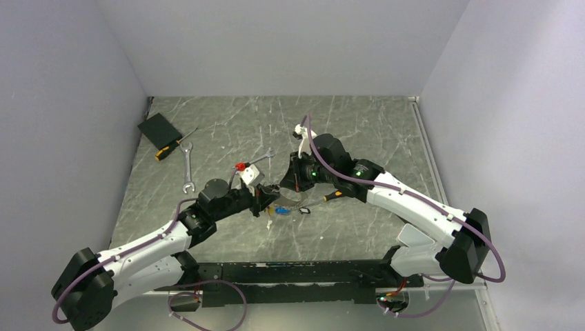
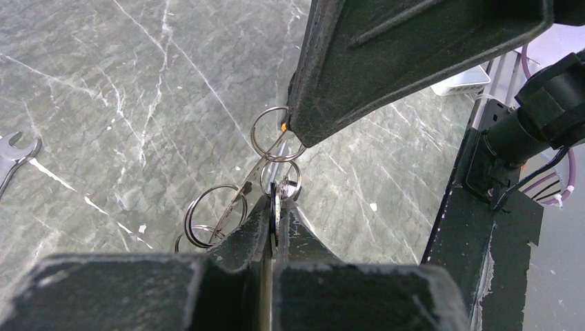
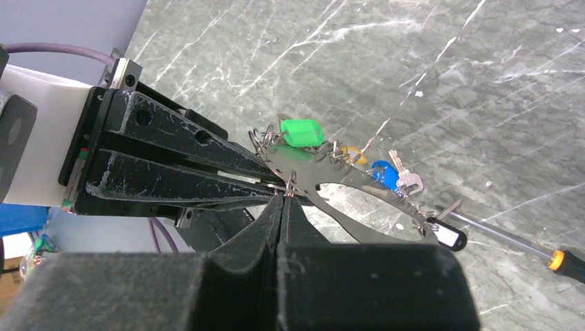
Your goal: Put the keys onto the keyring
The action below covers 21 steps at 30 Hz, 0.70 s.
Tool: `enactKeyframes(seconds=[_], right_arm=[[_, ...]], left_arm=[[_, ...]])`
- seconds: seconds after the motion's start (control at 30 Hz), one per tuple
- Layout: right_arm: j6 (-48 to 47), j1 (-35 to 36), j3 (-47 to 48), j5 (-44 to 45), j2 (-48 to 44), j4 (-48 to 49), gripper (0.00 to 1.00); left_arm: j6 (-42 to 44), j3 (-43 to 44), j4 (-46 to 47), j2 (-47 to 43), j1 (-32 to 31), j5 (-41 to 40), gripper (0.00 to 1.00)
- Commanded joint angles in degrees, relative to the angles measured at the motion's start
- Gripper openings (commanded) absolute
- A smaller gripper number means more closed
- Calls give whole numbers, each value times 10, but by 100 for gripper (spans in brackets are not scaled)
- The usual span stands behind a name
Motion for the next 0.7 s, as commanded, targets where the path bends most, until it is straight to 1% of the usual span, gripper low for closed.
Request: enactKeyframes(seconds=[0.0,0.1,0.4,0.67], right_arm=[[-6,-5,16,-6,-17,43,0],[-12,-5,18,-22,-14,35,0],[-22,-4,16,-61,-19,11,0],[-20,-9,35,-93,9,-31,0]], left_arm=[[17,8,-19,1,-3,-13,0],[21,14,-34,0,-4,-24,0],[33,42,-78,8,-19,-101,0],[59,64,-100,14,-36,-155,0]])
